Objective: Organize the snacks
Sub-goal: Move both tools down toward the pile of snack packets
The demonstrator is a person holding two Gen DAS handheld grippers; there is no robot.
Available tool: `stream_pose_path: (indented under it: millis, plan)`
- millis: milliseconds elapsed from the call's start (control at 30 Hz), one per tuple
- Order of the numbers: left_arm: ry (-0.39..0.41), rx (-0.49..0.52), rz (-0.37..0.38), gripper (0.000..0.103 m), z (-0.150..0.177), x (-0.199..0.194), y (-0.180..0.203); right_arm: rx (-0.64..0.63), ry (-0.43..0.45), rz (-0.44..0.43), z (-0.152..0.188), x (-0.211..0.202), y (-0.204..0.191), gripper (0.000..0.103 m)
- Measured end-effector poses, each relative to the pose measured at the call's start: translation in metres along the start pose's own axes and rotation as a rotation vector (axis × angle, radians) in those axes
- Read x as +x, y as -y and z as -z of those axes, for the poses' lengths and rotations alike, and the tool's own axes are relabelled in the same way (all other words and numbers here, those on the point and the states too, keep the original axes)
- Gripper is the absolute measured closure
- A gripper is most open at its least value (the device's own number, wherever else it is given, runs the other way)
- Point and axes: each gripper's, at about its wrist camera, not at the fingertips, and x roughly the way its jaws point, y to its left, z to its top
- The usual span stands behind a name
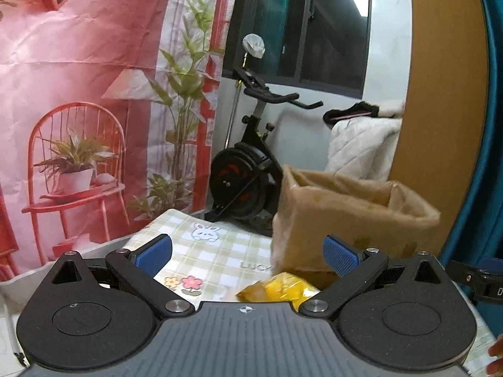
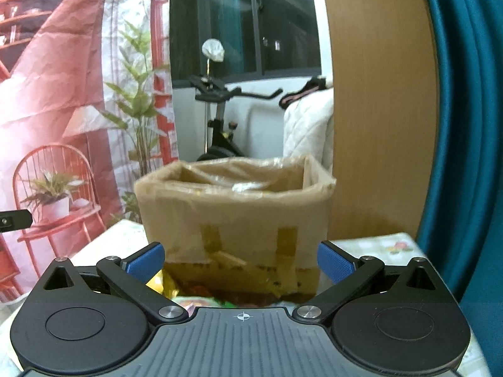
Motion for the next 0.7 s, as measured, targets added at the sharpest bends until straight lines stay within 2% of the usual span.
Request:
stream_pose_path:
  millis: [133,333,567,700]
  plan:
    - [-0.058,0.0,0.025,0.0,0.013,0.009,-0.007,-0.033,-0.061,0.006,0.014,0.02,-0.002,0.0]
    - [-0.126,0.042,0.015,0.001,0.025,0.032,-0.003,-0.111,-0.1,0.002,0.034,0.028,-0.005,0.001]
    - [-0.174,0.098,0.071,0.002,0.05,0.04,0.002,-0.111,-0.159,-0.001,0.067,0.03,-0.001,0.003]
    - [-0.196,0.126,0.089,0.007,0.063,0.043,0.009,-0.091,-0.183,-0.008,0.081,0.027,0.003,0.005]
